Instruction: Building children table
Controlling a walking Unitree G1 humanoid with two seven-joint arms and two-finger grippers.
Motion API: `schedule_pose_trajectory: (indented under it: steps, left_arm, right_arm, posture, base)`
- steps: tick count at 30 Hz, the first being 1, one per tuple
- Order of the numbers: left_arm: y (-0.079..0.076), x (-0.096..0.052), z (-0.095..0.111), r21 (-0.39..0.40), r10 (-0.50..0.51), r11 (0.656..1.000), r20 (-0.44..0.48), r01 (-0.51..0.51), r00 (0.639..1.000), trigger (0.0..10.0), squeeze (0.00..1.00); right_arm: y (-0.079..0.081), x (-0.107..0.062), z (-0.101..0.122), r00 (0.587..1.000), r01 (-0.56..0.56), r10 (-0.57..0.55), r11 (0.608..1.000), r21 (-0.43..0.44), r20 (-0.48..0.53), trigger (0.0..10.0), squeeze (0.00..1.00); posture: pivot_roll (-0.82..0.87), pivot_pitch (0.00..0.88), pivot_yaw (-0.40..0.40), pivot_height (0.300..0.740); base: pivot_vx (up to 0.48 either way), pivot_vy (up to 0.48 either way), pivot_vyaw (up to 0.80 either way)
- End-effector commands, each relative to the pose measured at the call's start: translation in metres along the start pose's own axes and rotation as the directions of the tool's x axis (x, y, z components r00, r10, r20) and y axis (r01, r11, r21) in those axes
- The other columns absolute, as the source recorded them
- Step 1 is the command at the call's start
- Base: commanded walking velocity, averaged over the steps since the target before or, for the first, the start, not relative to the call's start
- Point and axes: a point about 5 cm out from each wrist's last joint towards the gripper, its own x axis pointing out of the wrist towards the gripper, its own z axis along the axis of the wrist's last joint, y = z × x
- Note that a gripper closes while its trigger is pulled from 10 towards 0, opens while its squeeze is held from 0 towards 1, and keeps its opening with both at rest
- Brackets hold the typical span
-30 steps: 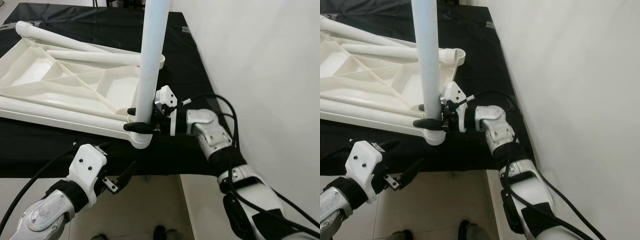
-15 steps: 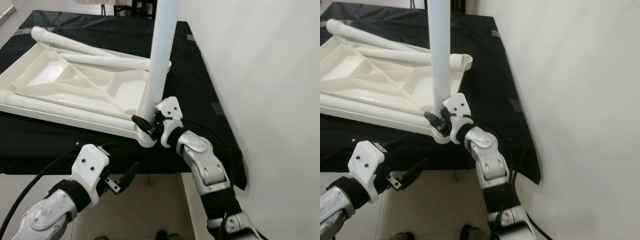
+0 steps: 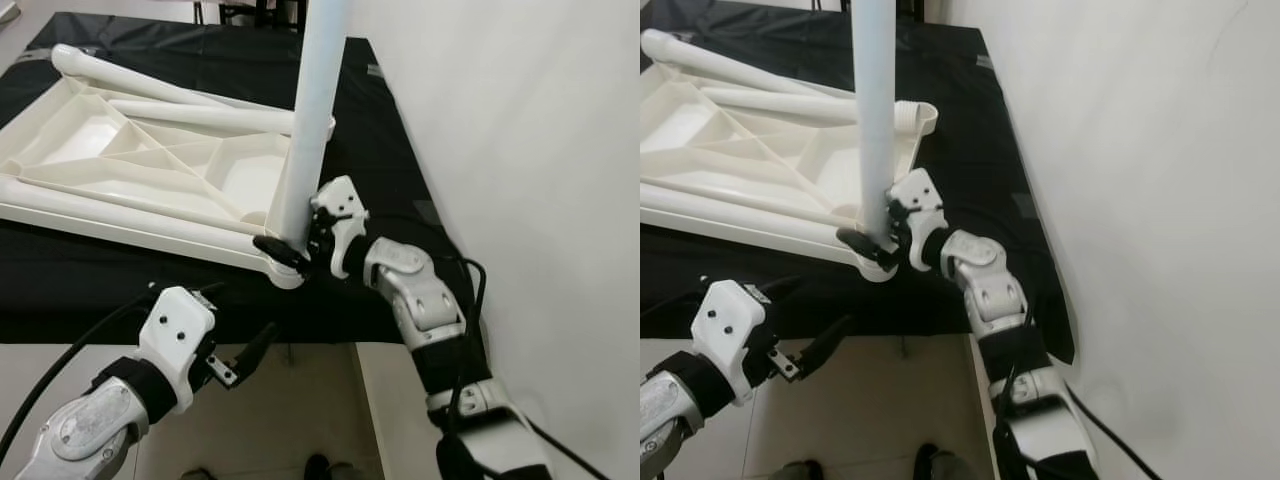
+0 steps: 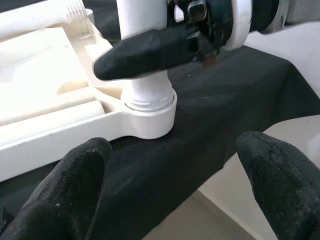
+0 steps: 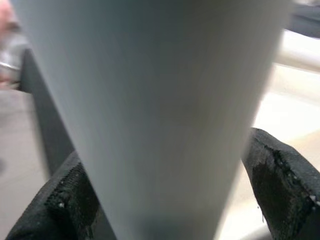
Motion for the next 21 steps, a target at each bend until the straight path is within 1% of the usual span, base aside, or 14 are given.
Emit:
schedule_pose_trajectory:
  steps: [1,2,3,4,5,6,7,8,11,13,15,17,19,21]
  left_arm:
    - [-0.003,-0.001,-0.003,-0.004,-0.007,1.000,-0.019,0.007,1.000,10.0,0.00]
    - [-0.003,-0.001,-0.003,-0.004,-0.007,1.000,-0.019,0.007,1.000,10.0,0.00]
    - [-0.003,-0.002,-0.003,-0.005,-0.007,1.000,-0.019,0.007,1.000,10.0,0.00]
    - [-0.003,-0.002,-0.003,-0.005,-0.007,1.000,-0.019,0.007,1.000,10.0,0.00]
    - [-0.003,-0.002,-0.003,-0.005,-0.007,1.000,-0.020,0.006,1.000,10.0,0.00]
    - [-0.004,-0.002,-0.003,-0.007,-0.007,1.000,-0.020,0.006,1.000,10.0,0.00]
    - [-0.004,-0.002,-0.003,-0.008,-0.007,1.000,-0.020,0.006,1.000,10.0,0.00]
    - [-0.004,-0.002,-0.003,-0.008,-0.007,1.000,-0.020,0.006,1.000,10.0,0.00]
    - [-0.005,-0.002,-0.003,-0.010,-0.004,1.000,-0.022,0.004,1.000,10.0,0.00]
    - [-0.005,-0.002,-0.003,-0.010,-0.004,1.000,-0.022,0.004,1.000,10.0,0.00]
    - [-0.004,-0.002,-0.004,-0.011,-0.001,1.000,-0.024,0.001,1.000,10.0,0.00]
    - [-0.004,-0.002,-0.004,-0.012,0.000,1.000,-0.024,-0.001,1.000,10.0,0.00]
    - [-0.004,-0.003,-0.004,-0.013,0.003,1.000,-0.023,-0.003,1.000,10.0,0.00]
    - [-0.004,-0.003,-0.003,-0.014,0.003,1.000,-0.022,-0.004,1.000,10.0,0.00]
  right_arm:
    - [0.002,0.004,0.006,0.993,-0.114,0.114,0.993,-0.010,0.039,10.0,0.00]
    - [0.002,0.004,0.006,0.993,-0.114,0.114,0.993,-0.010,0.039,10.0,0.00]
    - [0.001,0.006,0.009,0.987,-0.151,0.151,0.989,-0.008,0.049,10.0,0.00]
    - [0.001,0.006,0.009,0.987,-0.151,0.151,0.989,-0.008,0.049,10.0,0.00]
    - [-0.001,0.006,0.011,0.982,-0.183,0.184,0.983,-0.011,0.054,10.0,0.00]
    - [-0.001,0.007,0.013,0.970,-0.237,0.237,0.972,0.000,0.061,3.7,0.00]
    - [-0.001,0.007,0.014,0.960,-0.272,0.271,0.962,0.007,0.066,0.0,0.00]
    - [-0.001,0.007,0.014,0.960,-0.272,0.271,0.962,0.007,0.066,0.0,0.00]
    - [-0.005,0.003,0.018,0.935,-0.346,0.343,0.938,0.024,0.088,0.0,0.00]
    - [-0.005,0.003,0.018,0.935,-0.346,0.343,0.938,0.024,0.088,0.0,0.00]
    - [-0.010,0.000,0.020,0.920,-0.384,0.380,0.923,0.024,0.094,0.0,0.00]
    - [-0.011,-0.002,0.019,0.915,-0.397,0.394,0.917,0.023,0.090,0.0,0.00]
    - [-0.014,-0.006,0.015,0.917,-0.395,0.392,0.918,0.026,0.079,0.0,0.00]
    - [-0.017,-0.011,0.008,0.932,-0.359,0.357,0.933,0.025,0.063,0.0,0.00]
  posture:
    - [0.18,0.237,-0.162,0.740]
    - [0.18,0.237,-0.162,0.740]
    - [0.18,0.238,-0.161,0.740]
    - [0.18,0.238,-0.161,0.740]
    - [0.18,0.239,-0.160,0.740]
    - [0.19,0.240,-0.160,0.740]
    - [0.19,0.240,-0.160,0.740]
    - [0.19,0.240,-0.160,0.740]
    - [0.19,0.243,-0.168,0.740]
    - [0.19,0.243,-0.168,0.740]
    - [0.18,0.243,-0.171,0.740]
    - [0.17,0.245,-0.170,0.740]
    - [0.17,0.247,-0.170,0.740]
    - [0.16,0.251,-0.170,0.740]
  base:
    - [0.000,0.000,0.00]
    - [0.000,0.000,0.00]
    - [0.000,0.000,0.00]
    - [0.000,0.000,0.00]
    - [0.000,0.000,0.00]
    - [0.000,0.000,0.00]
    - [0.000,0.000,0.00]
    - [0.000,0.000,0.00]
    - [0.000,0.000,0.00]
    - [0.000,0.000,0.00]
    - [0.000,0.000,0.00]
    - [0.000,0.000,0.00]
    - [0.000,0.000,0.00]
    - [0.000,0.000,0.00]
